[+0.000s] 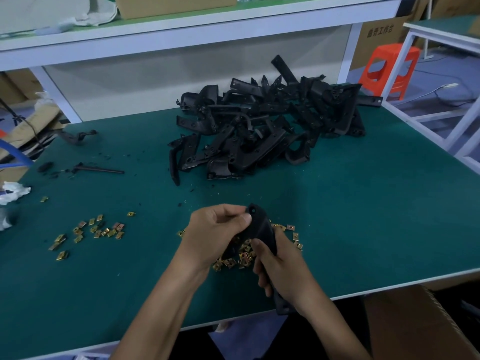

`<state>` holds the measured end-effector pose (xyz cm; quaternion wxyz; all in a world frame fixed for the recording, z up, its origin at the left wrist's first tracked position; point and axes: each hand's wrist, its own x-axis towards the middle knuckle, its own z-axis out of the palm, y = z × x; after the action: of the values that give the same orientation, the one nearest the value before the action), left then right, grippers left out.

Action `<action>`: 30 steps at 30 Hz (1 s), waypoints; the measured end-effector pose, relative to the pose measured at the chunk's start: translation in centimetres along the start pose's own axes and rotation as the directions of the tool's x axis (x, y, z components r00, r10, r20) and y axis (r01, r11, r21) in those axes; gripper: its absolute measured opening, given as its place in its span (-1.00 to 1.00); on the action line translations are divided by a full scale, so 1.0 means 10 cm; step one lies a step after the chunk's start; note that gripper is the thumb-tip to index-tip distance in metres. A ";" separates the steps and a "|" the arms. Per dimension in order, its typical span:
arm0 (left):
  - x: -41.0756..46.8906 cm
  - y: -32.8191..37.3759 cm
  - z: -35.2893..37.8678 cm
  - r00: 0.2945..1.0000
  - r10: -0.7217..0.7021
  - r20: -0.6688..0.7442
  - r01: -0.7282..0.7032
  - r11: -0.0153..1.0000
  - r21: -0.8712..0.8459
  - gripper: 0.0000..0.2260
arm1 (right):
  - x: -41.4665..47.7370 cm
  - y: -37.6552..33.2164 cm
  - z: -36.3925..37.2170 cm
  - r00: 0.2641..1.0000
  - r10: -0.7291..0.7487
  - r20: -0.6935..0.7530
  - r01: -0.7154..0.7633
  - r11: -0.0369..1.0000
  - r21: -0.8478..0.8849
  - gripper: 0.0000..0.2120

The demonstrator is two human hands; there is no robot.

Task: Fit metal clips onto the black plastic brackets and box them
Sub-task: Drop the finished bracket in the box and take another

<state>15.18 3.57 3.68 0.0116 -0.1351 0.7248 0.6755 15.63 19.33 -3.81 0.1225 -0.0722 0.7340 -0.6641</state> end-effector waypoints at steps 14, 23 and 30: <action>-0.21 0.01 0.14 0.975 0.209 0.072 -0.220 0.945 0.243 -0.72 | -0.15 -0.12 0.02 0.996 0.064 -0.056 -0.050 0.975 0.218 -0.92; -0.39 -0.03 1.07 0.927 0.263 0.268 -0.371 0.754 0.542 -0.82 | -1.16 0.03 -0.49 0.900 0.154 -0.408 -0.040 0.961 0.274 -0.81; -0.73 -0.01 1.78 0.806 0.268 0.527 -0.544 0.686 0.484 -0.70 | -1.96 0.05 -0.87 0.729 0.180 -0.660 0.032 0.955 0.296 -0.85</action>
<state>19.28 22.37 3.48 0.0547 0.1913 0.8950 0.3992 32.04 32.98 -1.93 -0.1187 0.2239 0.6257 -0.7378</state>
